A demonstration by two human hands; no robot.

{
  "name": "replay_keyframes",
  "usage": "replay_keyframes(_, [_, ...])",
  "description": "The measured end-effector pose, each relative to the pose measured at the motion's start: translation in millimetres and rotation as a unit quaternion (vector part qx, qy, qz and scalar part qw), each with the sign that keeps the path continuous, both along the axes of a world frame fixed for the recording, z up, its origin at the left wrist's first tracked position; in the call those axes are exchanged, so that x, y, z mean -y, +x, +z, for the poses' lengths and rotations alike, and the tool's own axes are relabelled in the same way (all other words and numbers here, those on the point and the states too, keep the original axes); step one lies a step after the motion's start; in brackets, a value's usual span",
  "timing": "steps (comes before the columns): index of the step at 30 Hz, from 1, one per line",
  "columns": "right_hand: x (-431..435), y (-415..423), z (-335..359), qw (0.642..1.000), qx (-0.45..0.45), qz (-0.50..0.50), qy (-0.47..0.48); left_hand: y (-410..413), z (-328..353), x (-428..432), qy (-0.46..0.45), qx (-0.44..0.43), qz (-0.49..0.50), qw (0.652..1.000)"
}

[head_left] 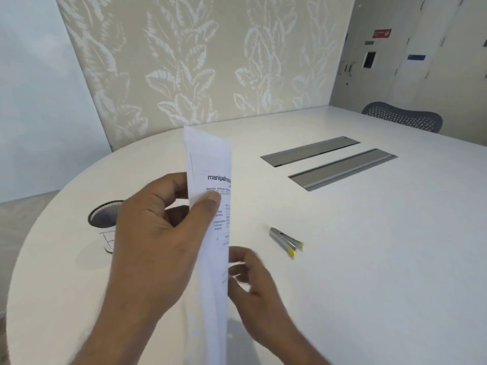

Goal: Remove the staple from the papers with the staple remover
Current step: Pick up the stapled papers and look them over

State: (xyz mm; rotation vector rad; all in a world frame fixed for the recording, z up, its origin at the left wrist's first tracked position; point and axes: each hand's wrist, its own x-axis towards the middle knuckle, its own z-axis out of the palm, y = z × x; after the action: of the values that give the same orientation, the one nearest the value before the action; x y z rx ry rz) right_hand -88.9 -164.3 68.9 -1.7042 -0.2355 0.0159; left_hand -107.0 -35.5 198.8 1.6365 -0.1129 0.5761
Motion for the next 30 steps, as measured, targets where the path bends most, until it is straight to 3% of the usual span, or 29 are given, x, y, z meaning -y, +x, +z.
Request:
replay_keyframes(3, [-1.4,-7.4,9.6,0.971,-0.104,0.124,0.174,11.4,-19.1,13.4,0.021,-0.029,0.008,0.999])
replay_keyframes(7, [12.9,-8.5,10.4,0.93,-0.144,0.185,0.284,33.3,-55.7,34.4,0.078,-0.068,0.036,0.994])
replay_keyframes(14, [42.9,7.4,-11.1,0.973,-0.122,0.156,0.114,62.6,-106.2,49.0,0.141,-0.18,0.033,0.973])
replay_keyframes(18, [47.3,16.0,-26.5,0.994,-0.093,0.049,0.017,74.0,-120.6,47.3,0.134,-0.17,0.019,0.976])
replay_keyframes(23, [59.1,27.1,-42.5,0.994,-0.103,0.037,-0.003,99.7,-127.0,22.9,0.208,-0.094,-0.022,0.973])
replay_keyframes(25, [68.2,32.6,-46.6,0.99,-0.128,0.05,0.009,122.0,-120.0,-4.6,0.27,-0.107,-0.075,0.954])
replay_keyframes(30, [79.8,50.6,-53.7,0.981,-0.168,0.099,-0.001,171.1,-94.4,-36.1,0.341,-0.229,-0.276,0.869])
